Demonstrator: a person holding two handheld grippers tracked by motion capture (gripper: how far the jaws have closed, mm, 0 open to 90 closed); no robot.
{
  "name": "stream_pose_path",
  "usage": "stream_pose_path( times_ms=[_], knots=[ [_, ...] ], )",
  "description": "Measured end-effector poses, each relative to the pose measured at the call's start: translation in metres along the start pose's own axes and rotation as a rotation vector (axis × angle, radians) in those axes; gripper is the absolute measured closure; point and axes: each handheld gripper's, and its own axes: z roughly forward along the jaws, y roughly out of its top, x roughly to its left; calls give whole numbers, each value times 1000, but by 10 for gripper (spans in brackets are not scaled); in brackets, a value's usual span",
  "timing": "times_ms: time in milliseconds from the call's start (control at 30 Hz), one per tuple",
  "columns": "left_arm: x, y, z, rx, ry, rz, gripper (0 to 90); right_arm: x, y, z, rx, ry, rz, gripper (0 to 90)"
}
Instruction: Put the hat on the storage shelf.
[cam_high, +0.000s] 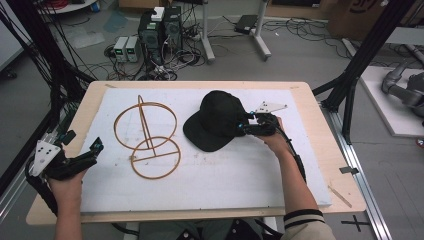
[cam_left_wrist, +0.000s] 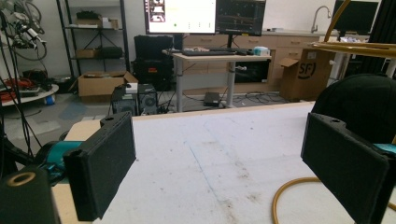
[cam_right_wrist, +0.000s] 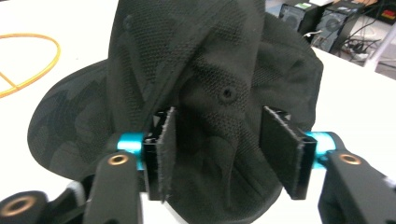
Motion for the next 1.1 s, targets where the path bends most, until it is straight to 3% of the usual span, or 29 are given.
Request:
stream_pose_path(
  times_ms=[33, 67, 133, 233, 333, 600, 967, 1100],
  knots=[
    [0, 0, 0, 2, 0, 0, 104, 1, -1, 2, 16, 10, 2, 552],
    [0, 0, 0, 2, 0, 1, 104, 1, -1, 2, 16, 10, 2, 552],
    [1, 0, -1, 0, 0, -1, 104, 3, -1, 4, 39, 21, -19, 678],
    [1, 0, -1, 1, 0, -1, 104, 4, 0, 4, 40, 26, -26, 741],
    [1, 0, -1, 0, 0, -2, 104, 4, 2, 1, 26, 32, -5, 863],
    [1, 0, -1, 1, 1, -2, 104, 7, 5, -2, 14, 11, 0, 889],
    [0, 0, -1, -1, 1, -4, 104, 8, 17, -14, -105, 37, 57, 890],
    [1, 0, -1, -1, 2, -4, 104, 11, 24, -15, -108, 39, 52, 890]
  ],
)
